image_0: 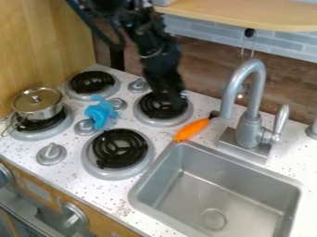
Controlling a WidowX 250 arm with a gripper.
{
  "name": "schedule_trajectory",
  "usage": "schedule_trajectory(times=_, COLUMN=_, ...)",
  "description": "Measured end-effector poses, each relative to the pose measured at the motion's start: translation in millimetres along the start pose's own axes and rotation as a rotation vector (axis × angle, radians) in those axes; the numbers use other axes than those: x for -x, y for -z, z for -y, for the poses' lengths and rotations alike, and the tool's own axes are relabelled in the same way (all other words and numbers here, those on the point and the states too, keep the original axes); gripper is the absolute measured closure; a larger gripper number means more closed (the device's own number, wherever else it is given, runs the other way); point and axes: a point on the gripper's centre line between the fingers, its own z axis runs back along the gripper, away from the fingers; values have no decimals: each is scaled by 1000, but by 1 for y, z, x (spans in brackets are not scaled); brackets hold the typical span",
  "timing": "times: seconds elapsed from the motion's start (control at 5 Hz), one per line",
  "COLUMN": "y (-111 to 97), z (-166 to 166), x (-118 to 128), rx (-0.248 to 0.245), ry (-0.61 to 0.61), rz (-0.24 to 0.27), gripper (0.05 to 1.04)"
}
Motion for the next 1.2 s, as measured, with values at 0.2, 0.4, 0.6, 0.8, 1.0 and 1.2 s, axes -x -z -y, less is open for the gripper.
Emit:
schedule_trajectory(times=0.2, y=-3, z=-39, x=9, rx=-85, ry=-77, rz=-25, gripper=86)
schedule_trajectory(times=0.4, y=8, z=-62, x=17, rx=-124, ry=-135, rz=-50, gripper=86)
schedule_trajectory(times=0.6, y=-1, z=-93, x=33, rx=-214, ry=-234, rz=-77, gripper=86)
schedule_trajectory(times=0.8, y=-5, z=-111, x=50, rx=-279, ry=-295, rz=-105, gripper=86)
schedule_trajectory(times=1.0, y=2, z=-124, x=64, rx=-374, ry=-346, rz=-146, gripper=86)
schedule_trajectory(times=1.2, y=22, z=-125, x=70, rx=-370, ry=-364, rz=-141, gripper=86)
